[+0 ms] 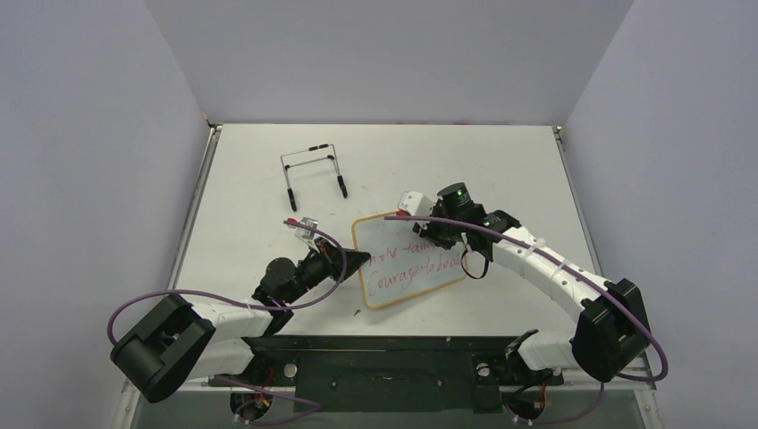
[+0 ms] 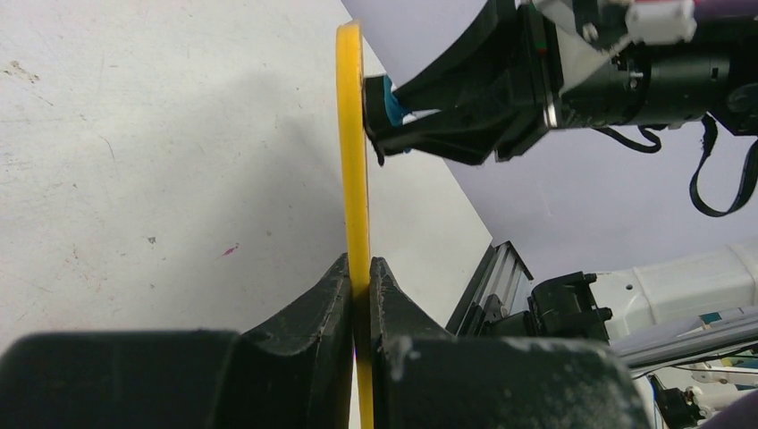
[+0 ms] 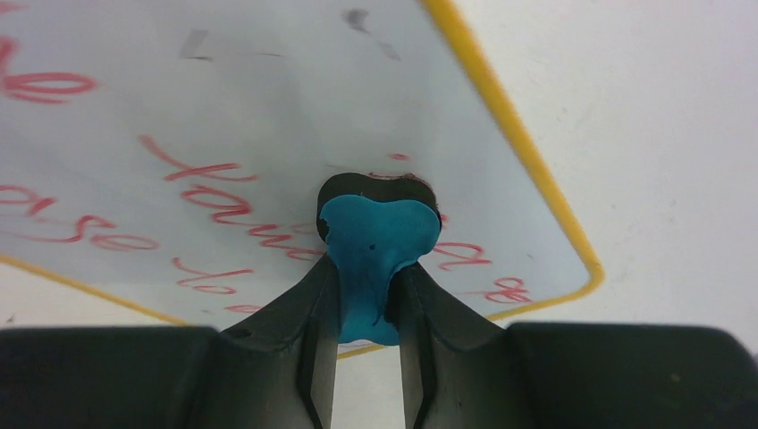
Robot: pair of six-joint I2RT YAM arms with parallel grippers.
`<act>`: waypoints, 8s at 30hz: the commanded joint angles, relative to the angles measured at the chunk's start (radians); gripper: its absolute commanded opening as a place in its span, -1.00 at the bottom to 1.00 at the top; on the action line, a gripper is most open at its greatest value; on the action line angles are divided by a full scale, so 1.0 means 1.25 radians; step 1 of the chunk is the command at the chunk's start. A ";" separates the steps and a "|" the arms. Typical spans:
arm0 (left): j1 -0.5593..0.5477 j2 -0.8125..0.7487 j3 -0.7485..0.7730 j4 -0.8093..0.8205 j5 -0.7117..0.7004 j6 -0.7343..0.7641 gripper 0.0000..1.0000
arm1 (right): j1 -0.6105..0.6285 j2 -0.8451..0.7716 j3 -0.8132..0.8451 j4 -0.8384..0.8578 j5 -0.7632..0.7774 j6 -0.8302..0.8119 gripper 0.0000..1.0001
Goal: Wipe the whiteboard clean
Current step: Erase the whiteboard at the whiteboard stand.
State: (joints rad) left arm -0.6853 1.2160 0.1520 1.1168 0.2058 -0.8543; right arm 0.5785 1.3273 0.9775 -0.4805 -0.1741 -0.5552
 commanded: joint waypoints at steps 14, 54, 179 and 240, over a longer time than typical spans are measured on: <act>-0.005 0.018 0.036 0.098 0.058 0.005 -1.00 | -0.006 0.015 0.041 0.043 0.046 0.054 -1.00; -0.002 -0.013 0.021 0.088 0.053 0.016 -1.00 | -0.036 0.032 0.017 -0.024 0.065 -0.025 -1.00; -0.004 0.027 0.022 0.139 0.069 0.000 -1.00 | 0.007 0.134 0.133 -0.198 -0.234 -0.038 -1.00; -0.005 0.072 0.043 0.153 0.084 -0.003 -1.00 | -0.211 0.097 0.098 -0.023 -0.031 0.158 -1.00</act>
State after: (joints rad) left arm -0.6788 1.3064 0.1635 1.1801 0.2398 -0.8780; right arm 0.3450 1.4715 1.1152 -0.6121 -0.3531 -0.4076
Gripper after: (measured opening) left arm 0.051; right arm 0.218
